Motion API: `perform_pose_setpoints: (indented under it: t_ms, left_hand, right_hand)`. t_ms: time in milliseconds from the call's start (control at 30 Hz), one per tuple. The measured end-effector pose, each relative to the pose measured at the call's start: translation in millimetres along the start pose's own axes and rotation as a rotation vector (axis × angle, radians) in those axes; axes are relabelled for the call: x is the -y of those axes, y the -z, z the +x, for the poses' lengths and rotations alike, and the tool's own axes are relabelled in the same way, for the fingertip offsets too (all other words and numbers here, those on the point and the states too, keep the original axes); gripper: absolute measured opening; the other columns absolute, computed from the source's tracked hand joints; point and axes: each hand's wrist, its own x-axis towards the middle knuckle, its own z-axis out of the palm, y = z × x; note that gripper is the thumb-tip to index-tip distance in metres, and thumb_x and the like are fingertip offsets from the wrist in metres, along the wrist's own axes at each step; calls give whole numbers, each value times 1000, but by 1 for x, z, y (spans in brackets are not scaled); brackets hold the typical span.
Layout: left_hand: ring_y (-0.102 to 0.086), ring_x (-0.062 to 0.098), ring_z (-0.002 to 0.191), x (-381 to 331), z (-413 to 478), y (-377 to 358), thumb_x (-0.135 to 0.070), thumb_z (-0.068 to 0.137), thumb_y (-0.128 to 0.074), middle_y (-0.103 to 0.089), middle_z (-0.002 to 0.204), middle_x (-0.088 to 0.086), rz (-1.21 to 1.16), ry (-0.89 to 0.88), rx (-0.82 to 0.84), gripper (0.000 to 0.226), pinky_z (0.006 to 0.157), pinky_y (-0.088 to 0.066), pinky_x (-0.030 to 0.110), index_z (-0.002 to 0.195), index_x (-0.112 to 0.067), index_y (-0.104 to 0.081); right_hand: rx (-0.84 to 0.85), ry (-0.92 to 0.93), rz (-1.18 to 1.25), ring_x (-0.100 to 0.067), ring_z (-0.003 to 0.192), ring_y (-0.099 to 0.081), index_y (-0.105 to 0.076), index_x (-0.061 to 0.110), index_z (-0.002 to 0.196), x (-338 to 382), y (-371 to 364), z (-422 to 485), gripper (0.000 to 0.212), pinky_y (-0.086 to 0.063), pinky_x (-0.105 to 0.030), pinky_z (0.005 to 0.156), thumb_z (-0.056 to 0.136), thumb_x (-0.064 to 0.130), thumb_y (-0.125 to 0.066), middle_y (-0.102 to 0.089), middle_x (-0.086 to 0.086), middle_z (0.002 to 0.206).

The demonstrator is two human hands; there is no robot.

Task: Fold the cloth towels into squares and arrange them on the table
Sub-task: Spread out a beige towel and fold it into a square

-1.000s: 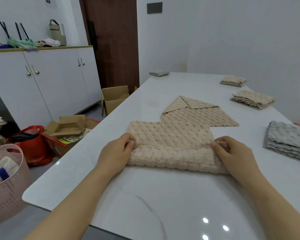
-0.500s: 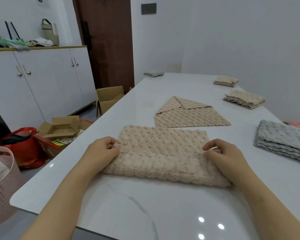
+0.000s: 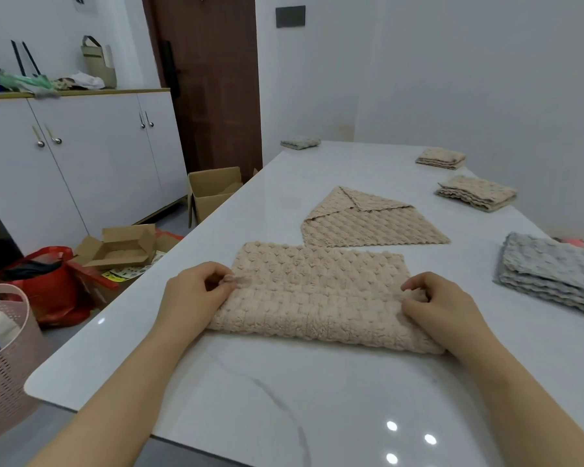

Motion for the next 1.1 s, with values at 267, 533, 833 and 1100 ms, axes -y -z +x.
perform_pose_setpoints:
  t_ms: [267, 533, 833, 1100]
  left_hand:
    - [-55, 8, 80, 6, 7, -2, -21, 90, -56, -64, 85, -7, 89, -92, -10, 9, 68, -37, 18, 96, -21, -63]
    - [-56, 0, 78, -12, 28, 1, -24, 86, -63, -63, 79, -15, -68, -54, -23, 9, 68, -39, 12, 78, -29, -61]
    - [-54, 10, 68, -14, 76, -28, -26, 88, -60, -63, 69, -8, -156, 75, 13, 7, 61, -40, 23, 81, -24, -62]
    - [-56, 13, 82, 4, 87, -44, -29, 88, -59, -62, 82, -7, 28, 9, 20, 7, 73, -39, 24, 86, -23, -63]
  right_hand:
    - [-47, -70, 173, -16, 81, -58, -61, 23, 94, -5, 4, 3, 16, -41, -30, 69, 79, 23, -68, -62, 7, 84]
    - [-141, 30, 193, -12, 70, -54, -63, 18, 78, -1, 4, 5, 8, -37, -25, 58, 86, 19, -59, -62, 1, 73]
    - [-248, -7, 315, -21, 84, -55, -57, 19, 95, 10, 1, 66, 13, -42, -31, 75, 83, 14, -61, -61, -2, 89]
    - [-178, -21, 84, -21, 83, -54, -61, 14, 82, -5, -19, 79, 4, -33, -29, 67, 84, 18, -62, -59, 4, 77]
